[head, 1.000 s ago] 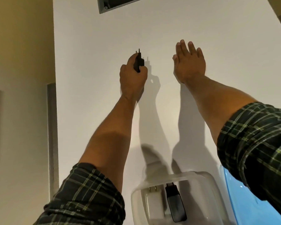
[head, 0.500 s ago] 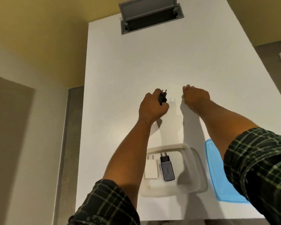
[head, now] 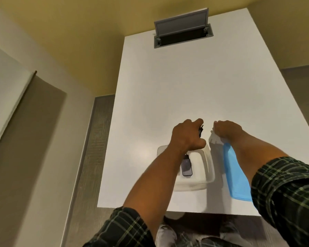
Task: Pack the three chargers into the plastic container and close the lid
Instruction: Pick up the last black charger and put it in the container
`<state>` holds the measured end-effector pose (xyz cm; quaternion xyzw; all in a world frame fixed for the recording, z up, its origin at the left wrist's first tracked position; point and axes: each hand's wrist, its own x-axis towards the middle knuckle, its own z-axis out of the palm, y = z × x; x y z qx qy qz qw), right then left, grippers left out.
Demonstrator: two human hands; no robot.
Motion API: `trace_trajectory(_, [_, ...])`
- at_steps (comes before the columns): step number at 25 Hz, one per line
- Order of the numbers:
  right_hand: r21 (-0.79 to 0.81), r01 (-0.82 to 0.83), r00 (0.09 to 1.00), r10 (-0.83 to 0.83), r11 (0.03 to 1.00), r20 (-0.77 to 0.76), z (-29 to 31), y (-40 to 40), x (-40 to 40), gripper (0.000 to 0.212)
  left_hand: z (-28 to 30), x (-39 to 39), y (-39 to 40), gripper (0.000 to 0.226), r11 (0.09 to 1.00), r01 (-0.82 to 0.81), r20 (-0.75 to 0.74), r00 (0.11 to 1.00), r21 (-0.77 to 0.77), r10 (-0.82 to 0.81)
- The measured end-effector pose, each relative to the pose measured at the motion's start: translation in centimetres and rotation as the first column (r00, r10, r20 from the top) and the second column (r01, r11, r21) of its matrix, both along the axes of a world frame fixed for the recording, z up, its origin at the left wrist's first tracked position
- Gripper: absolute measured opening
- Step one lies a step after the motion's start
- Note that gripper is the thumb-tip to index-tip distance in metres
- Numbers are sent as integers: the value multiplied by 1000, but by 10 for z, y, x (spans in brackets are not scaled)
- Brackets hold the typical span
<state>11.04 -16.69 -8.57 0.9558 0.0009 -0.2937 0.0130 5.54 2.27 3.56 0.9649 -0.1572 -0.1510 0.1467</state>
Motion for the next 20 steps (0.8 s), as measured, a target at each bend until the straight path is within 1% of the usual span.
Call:
trace_trajectory(4, [-15,37,999,-37,999,-17,-7,-3,-11,39,-14,-29,-3,33,999,-34,-11,999,-1,34])
trace_trajectory(9, [5,56,998,-56,998,-23,-16,-7,-11,42,-42,-57,-13,34,997,-67,-75,995,25,69])
trace_trajectory(12, [8,56,998,-56,998,-21,-17,-9,-9,43,-53,-66,-19,39,995,-94,-130,987,22,96])
trace_trajectory(16, [16,60,998,-60,998,-25,-15,-7,-10,48,-64,-73,-22,34,987,-154,-171,973,31,158])
trace_trajectory(18, [21,63,998,-63,998,-30,-17,-8,-11,52,-73,-75,-24,37,985,-169,-190,967,27,171])
trace_trajectory(20, [23,69,997,-68,997,-27,-20,-9,-14,54,-82,-78,-27,46,981,-190,-211,958,30,192])
